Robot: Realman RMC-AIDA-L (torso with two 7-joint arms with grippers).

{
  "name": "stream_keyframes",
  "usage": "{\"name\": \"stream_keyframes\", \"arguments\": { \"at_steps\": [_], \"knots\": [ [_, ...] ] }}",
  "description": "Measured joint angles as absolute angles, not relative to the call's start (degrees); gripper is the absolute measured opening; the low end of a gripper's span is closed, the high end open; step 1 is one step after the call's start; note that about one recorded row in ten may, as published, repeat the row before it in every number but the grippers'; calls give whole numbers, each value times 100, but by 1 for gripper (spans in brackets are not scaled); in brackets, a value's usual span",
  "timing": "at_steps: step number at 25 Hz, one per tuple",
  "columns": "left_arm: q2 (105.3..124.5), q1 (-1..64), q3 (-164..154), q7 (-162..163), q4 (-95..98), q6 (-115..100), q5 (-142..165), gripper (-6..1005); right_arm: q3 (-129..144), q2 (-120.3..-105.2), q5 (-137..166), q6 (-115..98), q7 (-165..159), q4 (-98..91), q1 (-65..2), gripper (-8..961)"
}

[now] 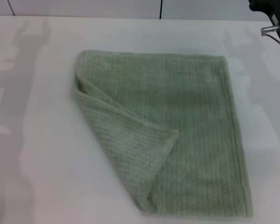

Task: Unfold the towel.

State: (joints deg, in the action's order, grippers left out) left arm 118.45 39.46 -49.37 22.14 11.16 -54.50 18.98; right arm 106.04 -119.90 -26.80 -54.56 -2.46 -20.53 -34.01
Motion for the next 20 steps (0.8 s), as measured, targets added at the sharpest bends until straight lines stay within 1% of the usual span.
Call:
{"name": "stream_keyframes", "arguments": {
  "at_steps": [8,10,20],
  "knots": [
    [11850,4007,-4948,2213,1132,-5477,1888,558,10634,-11988,-2693,-5886,-411,-2040,-3364,587],
    [11891,3961,-4939,2320,1014,-5510,1848,559,10762,-11988,-2680,-6112,-401,-2023,-3323,587],
    [11903,3877,-4939,2477,601,-5534,1834,560,11142,-11988,-2623,-6147,-405,-1746,-3295,585]
  ]
}}
